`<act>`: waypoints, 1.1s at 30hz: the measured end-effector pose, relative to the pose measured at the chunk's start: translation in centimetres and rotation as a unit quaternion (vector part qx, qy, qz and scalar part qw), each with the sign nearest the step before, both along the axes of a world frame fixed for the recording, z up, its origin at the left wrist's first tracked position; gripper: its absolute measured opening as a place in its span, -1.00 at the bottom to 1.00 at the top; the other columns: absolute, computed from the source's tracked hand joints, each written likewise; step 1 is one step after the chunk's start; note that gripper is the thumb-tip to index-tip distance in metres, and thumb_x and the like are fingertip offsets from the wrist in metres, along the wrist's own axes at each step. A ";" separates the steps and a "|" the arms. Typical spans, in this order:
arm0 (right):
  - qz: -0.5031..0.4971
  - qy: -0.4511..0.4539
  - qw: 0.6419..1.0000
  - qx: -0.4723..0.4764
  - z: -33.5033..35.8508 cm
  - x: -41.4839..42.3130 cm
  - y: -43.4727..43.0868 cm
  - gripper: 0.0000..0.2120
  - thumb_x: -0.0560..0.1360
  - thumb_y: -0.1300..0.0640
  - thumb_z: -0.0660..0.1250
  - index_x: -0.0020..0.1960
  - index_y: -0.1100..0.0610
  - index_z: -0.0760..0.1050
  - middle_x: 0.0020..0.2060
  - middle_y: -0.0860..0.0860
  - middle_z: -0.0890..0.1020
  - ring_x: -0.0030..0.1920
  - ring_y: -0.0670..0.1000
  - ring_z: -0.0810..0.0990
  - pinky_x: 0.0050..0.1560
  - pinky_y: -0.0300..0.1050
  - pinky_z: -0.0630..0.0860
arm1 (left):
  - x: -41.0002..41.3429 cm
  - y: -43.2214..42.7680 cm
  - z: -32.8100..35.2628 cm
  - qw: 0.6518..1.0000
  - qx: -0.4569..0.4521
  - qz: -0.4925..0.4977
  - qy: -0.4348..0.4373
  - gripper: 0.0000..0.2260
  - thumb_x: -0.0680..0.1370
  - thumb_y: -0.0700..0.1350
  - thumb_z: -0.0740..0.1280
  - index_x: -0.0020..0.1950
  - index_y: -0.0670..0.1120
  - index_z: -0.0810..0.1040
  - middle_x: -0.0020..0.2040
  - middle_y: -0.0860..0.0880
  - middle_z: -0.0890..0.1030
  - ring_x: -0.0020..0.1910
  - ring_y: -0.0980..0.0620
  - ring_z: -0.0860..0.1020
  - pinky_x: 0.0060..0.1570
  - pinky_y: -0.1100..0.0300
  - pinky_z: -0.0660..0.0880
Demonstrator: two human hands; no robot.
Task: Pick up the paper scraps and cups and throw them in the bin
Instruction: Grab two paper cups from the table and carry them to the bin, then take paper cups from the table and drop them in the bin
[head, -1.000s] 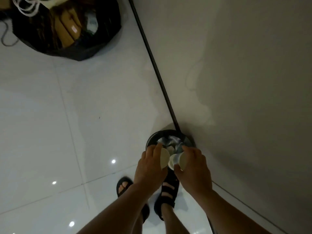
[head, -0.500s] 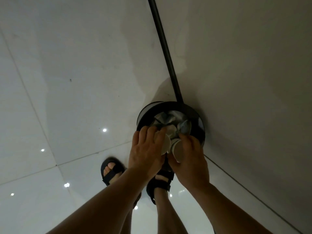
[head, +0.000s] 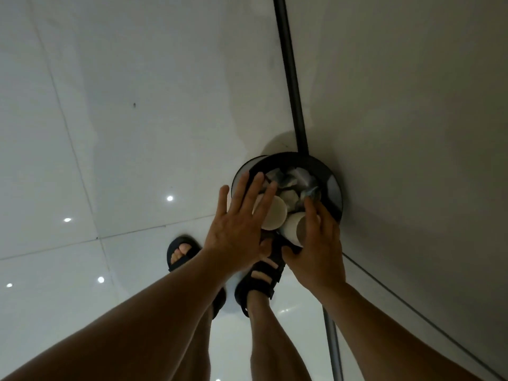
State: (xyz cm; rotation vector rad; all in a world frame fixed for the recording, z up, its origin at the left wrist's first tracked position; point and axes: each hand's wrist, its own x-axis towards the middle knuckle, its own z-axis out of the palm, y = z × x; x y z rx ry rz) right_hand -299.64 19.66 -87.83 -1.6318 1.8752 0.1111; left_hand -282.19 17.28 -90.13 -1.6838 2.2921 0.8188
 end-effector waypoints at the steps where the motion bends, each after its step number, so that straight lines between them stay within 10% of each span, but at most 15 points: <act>1: 0.002 0.002 1.000 0.003 1.0 0.1 0.0 0.01 0.33 -0.15 0.51 0.58 -0.04 -0.03 0.51 0.13 0.17 0.48 0.19 0.18 0.32 0.19 0.42 | 0.9 -0.1 1.1 1.000 0.003 0.023 0.003 0.03 0.36 0.40 0.29 0.54 0.04 -0.31 0.57 -0.09 -0.22 0.51 -0.15 -0.32 0.45 -0.23 -0.17; 5: 0.069 0.053 0.996 -0.005 6.6 1.4 -1.2 -0.04 0.38 -0.16 0.46 0.58 -0.10 -0.07 0.55 0.11 0.07 0.53 0.22 0.04 0.37 0.28 0.27 | 5.9 -1.4 7.5 0.994 0.010 0.110 -0.026 -0.07 0.35 0.43 0.03 0.54 0.01 -0.27 0.57 -0.08 -0.18 0.53 -0.16 -0.26 0.44 -0.22 -0.12; 18: 0.244 -0.017 0.964 -0.104 32.6 16.7 -6.3 -0.20 0.48 -0.28 0.28 0.57 -0.10 -0.02 0.56 0.05 0.06 0.54 0.13 -0.01 0.45 0.21 0.21 | 18.4 3.8 35.6 0.927 -0.092 0.357 -0.067 -0.10 0.44 0.34 0.19 0.53 0.04 -0.28 0.58 -0.04 -0.16 0.53 -0.14 -0.23 0.48 -0.17 -0.05; 33: 0.580 -0.071 0.796 -0.156 51.9 29.3 10.0 -0.21 0.48 -0.37 0.16 0.56 -0.14 -0.10 0.56 -0.01 -0.02 0.54 0.08 -0.10 0.43 0.16 0.13 | 18.3 31.1 55.8 0.682 -0.165 0.701 -0.125 -0.12 0.43 0.36 0.20 0.56 0.02 -0.17 0.58 -0.04 -0.09 0.55 -0.11 -0.15 0.47 -0.14 0.01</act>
